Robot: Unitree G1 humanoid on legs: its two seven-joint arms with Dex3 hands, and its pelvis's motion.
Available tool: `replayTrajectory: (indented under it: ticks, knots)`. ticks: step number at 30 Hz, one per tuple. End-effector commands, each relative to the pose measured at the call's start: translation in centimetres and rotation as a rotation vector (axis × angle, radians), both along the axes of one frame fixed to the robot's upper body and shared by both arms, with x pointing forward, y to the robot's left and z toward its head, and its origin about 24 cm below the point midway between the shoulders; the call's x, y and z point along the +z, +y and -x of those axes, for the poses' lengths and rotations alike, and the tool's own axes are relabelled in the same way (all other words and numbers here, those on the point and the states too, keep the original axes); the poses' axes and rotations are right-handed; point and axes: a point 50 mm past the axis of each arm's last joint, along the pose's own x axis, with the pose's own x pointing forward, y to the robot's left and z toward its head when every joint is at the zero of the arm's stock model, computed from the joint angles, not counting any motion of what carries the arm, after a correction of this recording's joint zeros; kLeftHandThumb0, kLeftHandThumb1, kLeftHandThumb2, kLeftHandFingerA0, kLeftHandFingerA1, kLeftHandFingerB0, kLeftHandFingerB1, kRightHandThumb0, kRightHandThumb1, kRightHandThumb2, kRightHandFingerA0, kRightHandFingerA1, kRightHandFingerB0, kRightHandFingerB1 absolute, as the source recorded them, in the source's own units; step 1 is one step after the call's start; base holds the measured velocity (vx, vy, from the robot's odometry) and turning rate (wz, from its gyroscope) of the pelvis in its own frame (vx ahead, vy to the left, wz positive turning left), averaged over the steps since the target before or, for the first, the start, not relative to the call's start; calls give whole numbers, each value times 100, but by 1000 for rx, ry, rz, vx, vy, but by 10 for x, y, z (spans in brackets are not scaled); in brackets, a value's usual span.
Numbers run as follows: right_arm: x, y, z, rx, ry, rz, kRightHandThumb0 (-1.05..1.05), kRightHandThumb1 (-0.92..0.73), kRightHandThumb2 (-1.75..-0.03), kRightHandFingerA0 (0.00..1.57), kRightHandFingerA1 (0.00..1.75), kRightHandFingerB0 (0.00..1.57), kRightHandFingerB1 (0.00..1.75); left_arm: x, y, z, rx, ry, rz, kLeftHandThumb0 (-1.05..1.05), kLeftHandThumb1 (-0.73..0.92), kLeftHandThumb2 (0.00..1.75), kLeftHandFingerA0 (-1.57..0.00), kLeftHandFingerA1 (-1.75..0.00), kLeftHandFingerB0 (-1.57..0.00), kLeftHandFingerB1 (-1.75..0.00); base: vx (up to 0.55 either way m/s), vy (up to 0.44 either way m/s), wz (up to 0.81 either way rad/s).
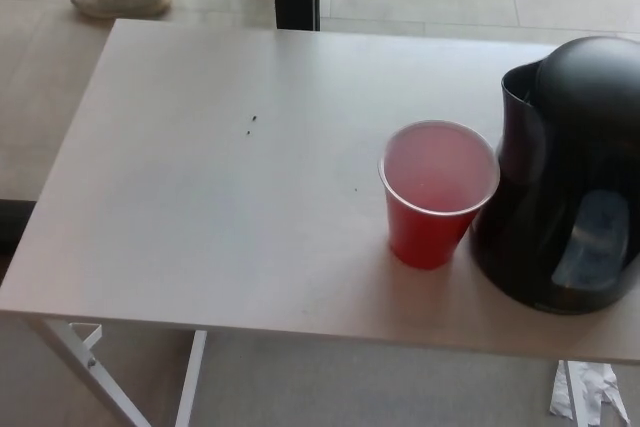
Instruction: The robot uses its right hand to lift up a kettle kept on the middle of the desk by its handle and tilt it into a glass kept next to it to pour out water
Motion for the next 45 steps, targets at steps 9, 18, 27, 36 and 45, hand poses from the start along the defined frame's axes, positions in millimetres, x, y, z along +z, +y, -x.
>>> replayTrajectory:
  ticks: [9,18,27,36,45]
  knots:
    - [37,-28,-7,-294,-363,-142,-81,-58,-97,34,76,0,42,5,5,2,26,-69,38,-73,63,59,-67,-58,-58,-53,0,0,0]
    - [107,-29,-69,-41,-663,-153,-89,-57,-98,5,63,0,42,-1,1,6,14,-52,54,-73,65,59,-66,-60,-54,-55,0,0,0]
    - [165,34,-156,361,-850,-248,-87,-51,-92,11,57,2,51,-3,-2,4,-12,-33,49,-78,64,59,-65,-60,-48,-55,0,0,0]
    - [166,98,-192,640,-724,-207,-84,-55,-92,6,42,5,11,-3,-1,4,-10,-26,54,-74,65,60,-63,-60,-48,-55,0,0,0]
    - [140,127,-206,759,-590,-313,-72,-49,-87,25,57,1,18,-3,-2,4,-23,-21,48,-76,64,59,-65,-58,-48,-52,0,0,0]
